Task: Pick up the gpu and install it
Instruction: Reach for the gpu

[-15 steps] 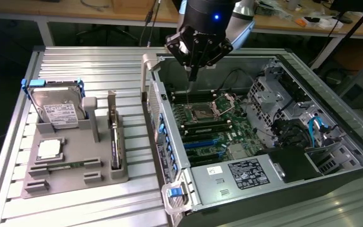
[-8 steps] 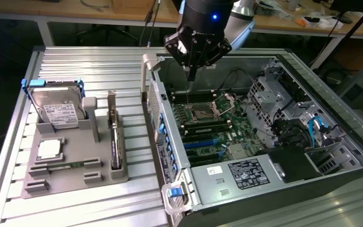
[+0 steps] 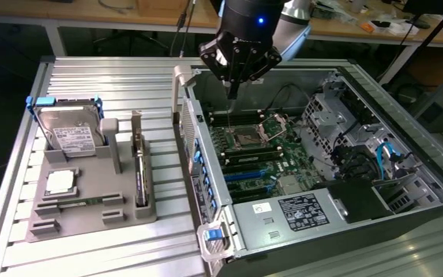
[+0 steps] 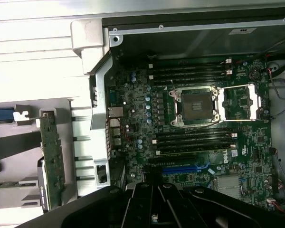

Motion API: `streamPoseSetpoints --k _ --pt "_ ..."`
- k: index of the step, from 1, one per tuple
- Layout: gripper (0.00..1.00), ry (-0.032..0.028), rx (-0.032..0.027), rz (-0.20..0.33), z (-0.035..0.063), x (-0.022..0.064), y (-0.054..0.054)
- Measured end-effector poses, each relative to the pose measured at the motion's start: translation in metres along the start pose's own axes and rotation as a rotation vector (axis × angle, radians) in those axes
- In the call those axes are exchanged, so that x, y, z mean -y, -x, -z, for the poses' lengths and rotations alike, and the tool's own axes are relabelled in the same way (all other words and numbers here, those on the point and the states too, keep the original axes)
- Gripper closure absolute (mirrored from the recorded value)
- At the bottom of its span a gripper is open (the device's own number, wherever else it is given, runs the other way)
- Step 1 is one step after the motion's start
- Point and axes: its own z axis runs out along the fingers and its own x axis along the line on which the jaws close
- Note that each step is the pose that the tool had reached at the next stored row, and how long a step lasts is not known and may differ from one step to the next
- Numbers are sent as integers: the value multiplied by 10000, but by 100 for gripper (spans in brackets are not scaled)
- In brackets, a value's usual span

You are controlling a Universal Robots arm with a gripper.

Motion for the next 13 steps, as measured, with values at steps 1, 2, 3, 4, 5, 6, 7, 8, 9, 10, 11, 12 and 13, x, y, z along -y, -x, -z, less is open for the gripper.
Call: streamPoseSetpoints --k 1,2,3,4,5,6,7,8,9,10,11,12,13 --pt "89 0 0 1 0 0 -7" --pt "89 -1 -1 1 1 0 -12" --pt "89 -1 -1 1 1 1 -17" --pt "89 -1 -1 1 1 1 -22" --pt "89 -1 -1 1 1 2 -27" --pt "89 0 0 1 1 2 -32" --pt "89 0 -1 1 1 2 -36" --pt "89 0 0 1 1 3 -42" --pt "89 0 0 1 1 3 -47" --pt "89 0 -1 1 2 3 -52" --pt "89 0 0 1 2 4 -57" --pt "89 0 0 1 1 4 -62" --pt "89 0 0 1 2 4 -66"
